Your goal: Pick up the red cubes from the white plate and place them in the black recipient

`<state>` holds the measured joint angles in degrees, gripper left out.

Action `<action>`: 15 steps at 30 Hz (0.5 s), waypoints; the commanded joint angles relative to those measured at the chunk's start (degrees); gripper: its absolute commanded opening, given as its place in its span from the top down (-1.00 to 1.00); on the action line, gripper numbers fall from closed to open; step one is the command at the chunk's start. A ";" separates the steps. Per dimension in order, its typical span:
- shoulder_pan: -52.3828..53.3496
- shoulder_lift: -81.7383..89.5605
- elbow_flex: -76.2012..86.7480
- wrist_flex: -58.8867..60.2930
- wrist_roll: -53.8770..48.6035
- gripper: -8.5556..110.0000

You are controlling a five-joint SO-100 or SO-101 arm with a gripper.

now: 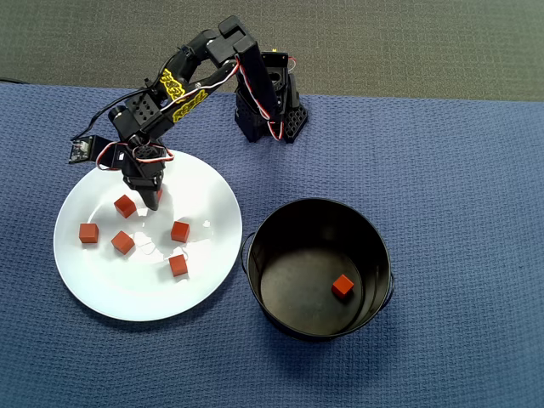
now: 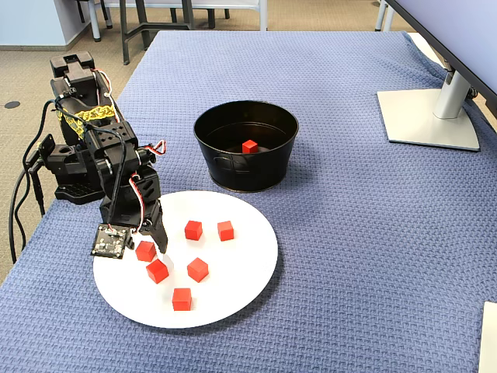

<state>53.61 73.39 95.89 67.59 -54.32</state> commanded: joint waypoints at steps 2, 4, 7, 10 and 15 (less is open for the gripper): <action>0.97 0.18 -3.60 -1.23 -0.18 0.66; 0.97 0.09 -3.60 -1.49 0.26 0.86; 0.26 1.14 -3.34 -1.67 0.79 0.86; -1.49 3.87 -6.06 1.23 2.90 0.86; -3.69 16.44 -9.14 7.82 5.89 0.86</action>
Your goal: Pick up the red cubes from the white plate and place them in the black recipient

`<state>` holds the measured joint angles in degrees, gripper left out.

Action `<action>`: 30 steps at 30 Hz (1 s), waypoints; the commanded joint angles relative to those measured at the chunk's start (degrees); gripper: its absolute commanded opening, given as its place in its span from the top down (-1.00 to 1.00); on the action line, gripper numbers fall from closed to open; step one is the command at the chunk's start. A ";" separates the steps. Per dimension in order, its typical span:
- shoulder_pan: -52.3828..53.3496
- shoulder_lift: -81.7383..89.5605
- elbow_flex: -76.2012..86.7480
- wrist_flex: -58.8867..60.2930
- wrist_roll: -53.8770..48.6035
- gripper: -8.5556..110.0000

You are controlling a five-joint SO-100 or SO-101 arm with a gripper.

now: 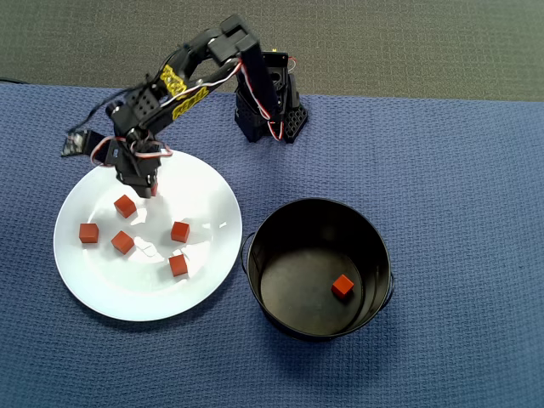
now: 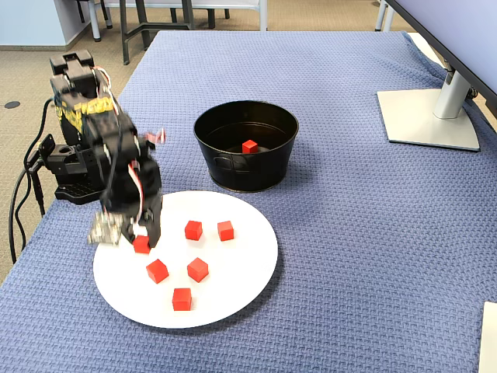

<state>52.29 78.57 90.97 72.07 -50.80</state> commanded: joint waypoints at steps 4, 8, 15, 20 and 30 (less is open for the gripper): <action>-8.09 23.38 -1.76 5.10 7.38 0.86; -20.92 30.32 -2.29 10.55 16.08 0.86; -49.48 36.30 -5.27 9.84 35.33 0.86; -63.46 32.70 -5.27 6.59 38.76 0.58; -47.64 35.33 -17.67 18.46 19.42 0.38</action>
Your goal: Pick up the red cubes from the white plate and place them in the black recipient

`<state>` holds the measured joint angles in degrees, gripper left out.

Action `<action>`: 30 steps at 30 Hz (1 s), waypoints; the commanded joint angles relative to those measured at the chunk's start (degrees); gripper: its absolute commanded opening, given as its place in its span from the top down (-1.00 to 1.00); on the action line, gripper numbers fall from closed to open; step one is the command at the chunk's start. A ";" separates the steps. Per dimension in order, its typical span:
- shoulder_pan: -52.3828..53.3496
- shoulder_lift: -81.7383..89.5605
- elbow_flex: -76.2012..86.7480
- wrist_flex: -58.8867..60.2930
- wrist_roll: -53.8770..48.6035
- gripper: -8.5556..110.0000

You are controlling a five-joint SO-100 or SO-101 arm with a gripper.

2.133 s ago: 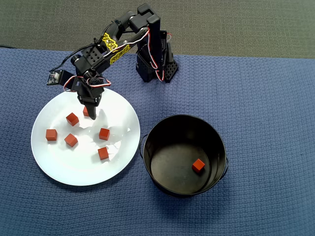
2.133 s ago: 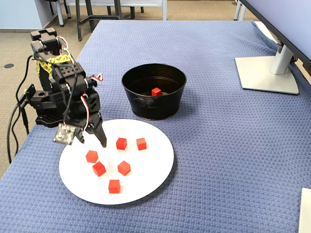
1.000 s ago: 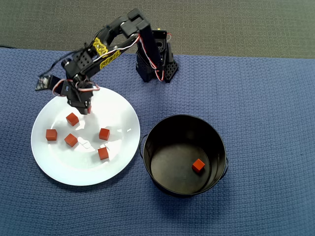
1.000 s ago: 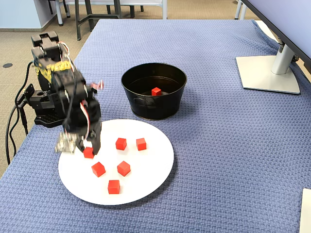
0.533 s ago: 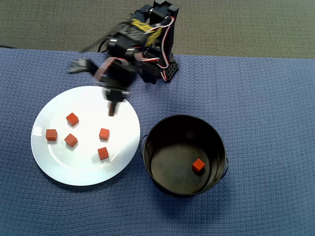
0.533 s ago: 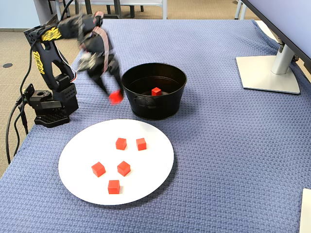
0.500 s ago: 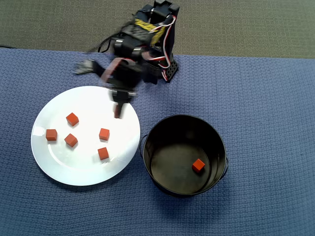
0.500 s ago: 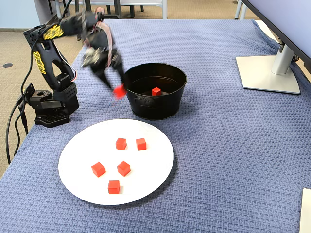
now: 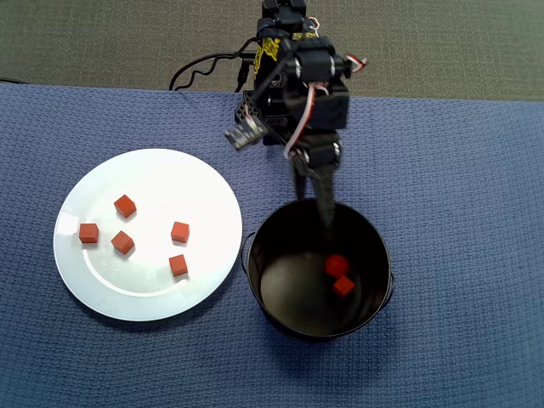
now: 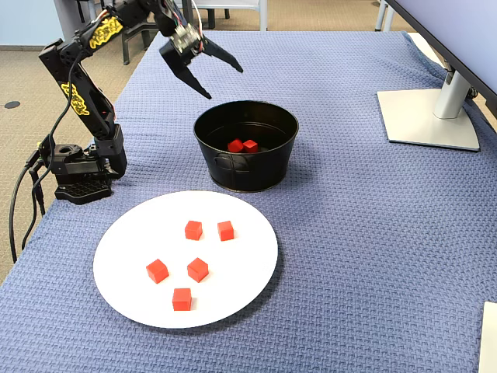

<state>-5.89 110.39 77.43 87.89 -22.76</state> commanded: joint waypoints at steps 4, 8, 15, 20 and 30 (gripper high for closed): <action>28.12 3.96 2.99 -0.35 -13.80 0.46; 39.02 -2.11 11.25 -9.84 -13.97 0.61; 44.82 -15.64 13.36 -15.03 -18.54 0.62; 45.44 -23.64 12.22 -16.70 -18.28 0.59; 43.77 -34.54 5.71 -16.26 -17.05 0.57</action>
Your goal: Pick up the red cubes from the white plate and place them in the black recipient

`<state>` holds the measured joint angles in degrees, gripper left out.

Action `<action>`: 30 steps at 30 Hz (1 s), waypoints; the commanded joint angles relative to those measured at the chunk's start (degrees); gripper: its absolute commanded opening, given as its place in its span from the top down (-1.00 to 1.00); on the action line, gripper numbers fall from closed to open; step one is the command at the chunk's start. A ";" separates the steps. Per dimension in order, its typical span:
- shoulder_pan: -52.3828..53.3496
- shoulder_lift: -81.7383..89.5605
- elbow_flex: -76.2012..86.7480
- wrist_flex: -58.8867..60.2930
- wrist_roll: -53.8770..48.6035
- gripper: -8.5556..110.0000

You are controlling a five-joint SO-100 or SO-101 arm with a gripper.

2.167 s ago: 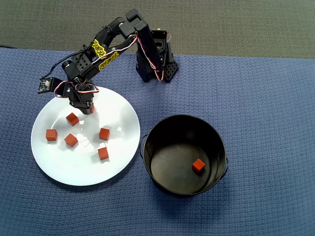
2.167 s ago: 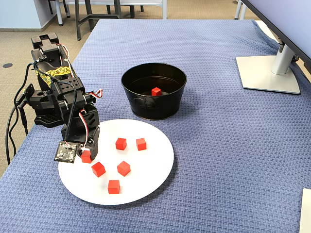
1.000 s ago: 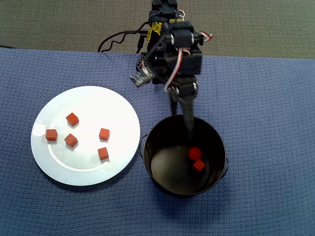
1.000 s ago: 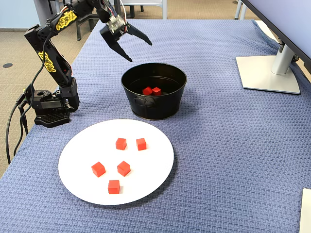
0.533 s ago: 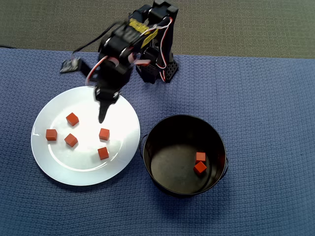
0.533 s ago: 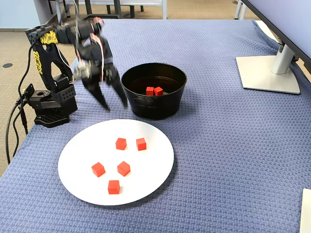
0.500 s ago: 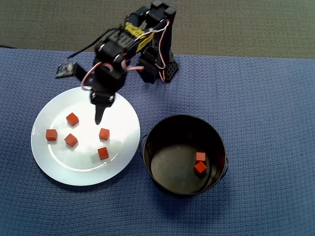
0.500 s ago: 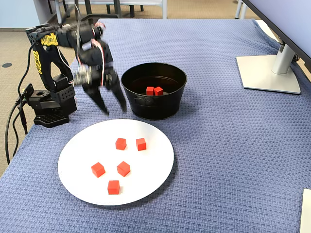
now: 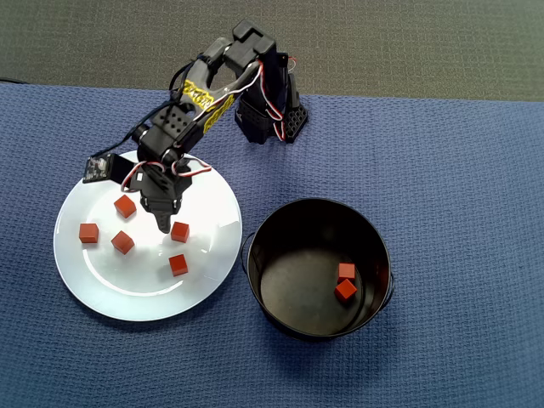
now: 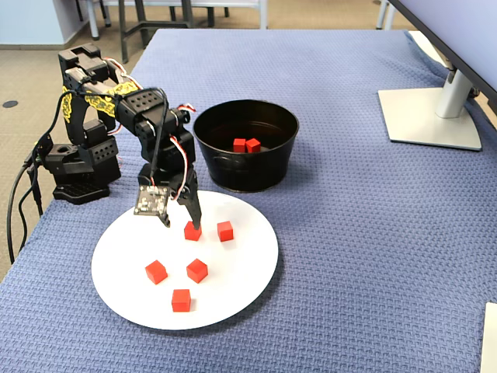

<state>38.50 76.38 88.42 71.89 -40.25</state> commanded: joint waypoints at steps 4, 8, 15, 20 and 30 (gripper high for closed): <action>-1.05 -3.87 -8.17 0.62 0.97 0.56; -1.93 -5.19 -8.26 -0.70 0.97 0.50; -5.27 -0.88 -1.05 -2.11 0.97 0.51; -6.15 1.49 2.99 -3.78 1.41 0.53; -6.06 1.32 4.48 -6.42 1.14 0.73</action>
<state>33.40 73.92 93.34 67.06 -39.46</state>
